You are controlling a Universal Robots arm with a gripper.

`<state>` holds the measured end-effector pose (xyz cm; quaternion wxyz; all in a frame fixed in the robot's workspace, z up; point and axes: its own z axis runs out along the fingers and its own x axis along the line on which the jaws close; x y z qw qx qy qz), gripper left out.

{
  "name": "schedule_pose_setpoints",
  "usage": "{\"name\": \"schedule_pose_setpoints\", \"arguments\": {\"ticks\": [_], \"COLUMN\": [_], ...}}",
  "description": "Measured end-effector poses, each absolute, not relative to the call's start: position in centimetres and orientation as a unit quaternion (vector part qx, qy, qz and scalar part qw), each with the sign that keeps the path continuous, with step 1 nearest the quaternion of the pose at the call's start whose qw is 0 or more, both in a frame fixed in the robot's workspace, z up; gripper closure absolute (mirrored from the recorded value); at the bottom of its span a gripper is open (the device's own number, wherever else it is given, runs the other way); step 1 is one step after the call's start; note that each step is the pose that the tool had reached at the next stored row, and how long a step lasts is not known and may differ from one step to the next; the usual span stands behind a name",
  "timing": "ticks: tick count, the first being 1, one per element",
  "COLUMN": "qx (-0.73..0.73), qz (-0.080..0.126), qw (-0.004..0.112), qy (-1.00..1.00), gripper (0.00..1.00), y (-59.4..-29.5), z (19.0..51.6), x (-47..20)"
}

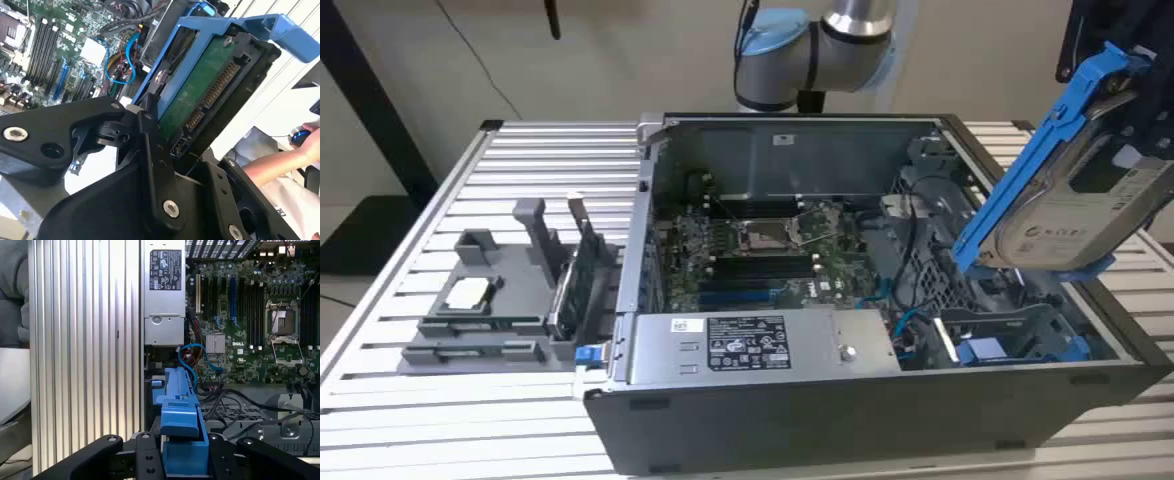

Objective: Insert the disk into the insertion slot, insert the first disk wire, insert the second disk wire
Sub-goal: 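Insert the disk into the insertion slot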

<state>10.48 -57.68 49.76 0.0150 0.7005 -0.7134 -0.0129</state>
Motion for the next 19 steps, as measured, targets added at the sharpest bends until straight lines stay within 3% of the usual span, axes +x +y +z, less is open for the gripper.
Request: {"name": "schedule_pose_setpoints", "arguments": {"ticks": [14,19], "qx": [0.701,0.701], "qz": [-0.012,-0.002], "qw": [0.015,0.007], "qy": [-0.713,-0.713], "gripper": [0.67,0.67], "y": [-57.68,-57.69], "z": [49.56,49.11], "x": [10.49,10.48]}}
